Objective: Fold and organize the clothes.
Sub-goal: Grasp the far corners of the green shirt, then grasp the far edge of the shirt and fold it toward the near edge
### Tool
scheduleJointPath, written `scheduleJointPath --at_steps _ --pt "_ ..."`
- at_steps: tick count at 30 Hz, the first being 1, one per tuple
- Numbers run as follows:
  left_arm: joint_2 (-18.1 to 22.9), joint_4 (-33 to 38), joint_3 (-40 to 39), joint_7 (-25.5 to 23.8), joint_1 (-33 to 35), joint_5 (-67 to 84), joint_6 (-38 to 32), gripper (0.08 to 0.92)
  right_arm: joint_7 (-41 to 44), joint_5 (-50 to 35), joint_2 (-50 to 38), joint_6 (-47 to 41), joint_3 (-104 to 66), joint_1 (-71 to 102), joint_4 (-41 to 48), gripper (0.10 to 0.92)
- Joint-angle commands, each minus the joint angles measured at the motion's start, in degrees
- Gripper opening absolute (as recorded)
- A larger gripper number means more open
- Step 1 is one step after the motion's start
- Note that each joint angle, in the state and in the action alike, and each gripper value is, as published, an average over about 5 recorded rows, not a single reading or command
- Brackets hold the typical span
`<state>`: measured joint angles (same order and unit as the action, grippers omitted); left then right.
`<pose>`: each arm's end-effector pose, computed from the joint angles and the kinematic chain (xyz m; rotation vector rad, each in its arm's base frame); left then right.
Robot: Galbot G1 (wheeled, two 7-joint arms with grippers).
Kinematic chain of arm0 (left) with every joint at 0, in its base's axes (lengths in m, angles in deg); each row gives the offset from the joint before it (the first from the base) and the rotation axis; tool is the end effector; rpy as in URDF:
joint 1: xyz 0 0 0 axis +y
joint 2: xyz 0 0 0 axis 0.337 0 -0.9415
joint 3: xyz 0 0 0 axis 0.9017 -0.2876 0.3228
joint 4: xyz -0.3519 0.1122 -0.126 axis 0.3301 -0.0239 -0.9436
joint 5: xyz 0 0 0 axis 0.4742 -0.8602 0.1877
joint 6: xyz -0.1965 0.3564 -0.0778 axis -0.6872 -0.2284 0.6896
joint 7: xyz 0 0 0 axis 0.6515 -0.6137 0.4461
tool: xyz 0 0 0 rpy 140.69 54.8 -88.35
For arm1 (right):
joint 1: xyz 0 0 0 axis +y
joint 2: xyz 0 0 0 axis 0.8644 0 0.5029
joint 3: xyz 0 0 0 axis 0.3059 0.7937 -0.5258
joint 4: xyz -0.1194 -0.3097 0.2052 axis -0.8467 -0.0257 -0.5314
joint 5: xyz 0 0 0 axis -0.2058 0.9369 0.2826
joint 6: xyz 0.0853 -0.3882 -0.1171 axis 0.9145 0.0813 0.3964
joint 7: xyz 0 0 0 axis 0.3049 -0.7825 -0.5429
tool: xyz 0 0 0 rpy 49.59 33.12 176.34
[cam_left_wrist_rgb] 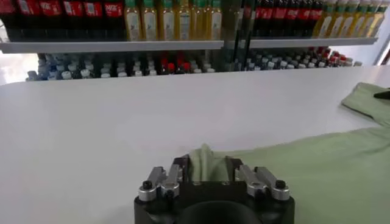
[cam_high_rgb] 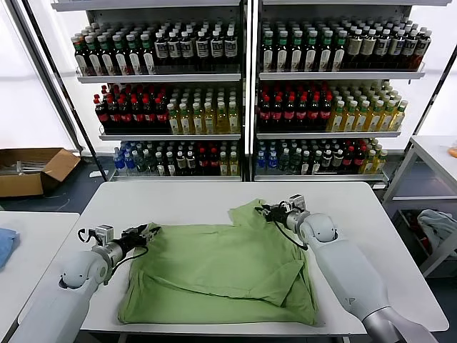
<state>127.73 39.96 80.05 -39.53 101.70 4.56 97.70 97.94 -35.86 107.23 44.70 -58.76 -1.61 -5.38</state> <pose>0.4556 0.1920 -0.3481 -0.3828 -2.4939 0.0007 0.5932 -0.0322 -0.3416 0.7562 -2.4812 0.0598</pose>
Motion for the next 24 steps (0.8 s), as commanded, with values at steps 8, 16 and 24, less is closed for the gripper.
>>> scheduleJointPath --at_steps 8,16,24 --pt "-0.30 7.71 3.39 1.82 3.17 4.17 -8.41 0.177 -2.16 -9.13 1.51 1.65 -8.97 9.39 -15.44 0.107" --pt "-0.89 18.82 9.42 3.71 10.44 6.55 -9.36 0.095 -3.30 -12.95 0.47 1.36 -15.20 18.37 -29.80 0.107" --pt "-1.11 27.94 15.32 4.35 20.21 6.31 -9.24 0.094 -3.36 -14.75 -2.43 1.03 -23.18 32.92 -44.04 0.107"
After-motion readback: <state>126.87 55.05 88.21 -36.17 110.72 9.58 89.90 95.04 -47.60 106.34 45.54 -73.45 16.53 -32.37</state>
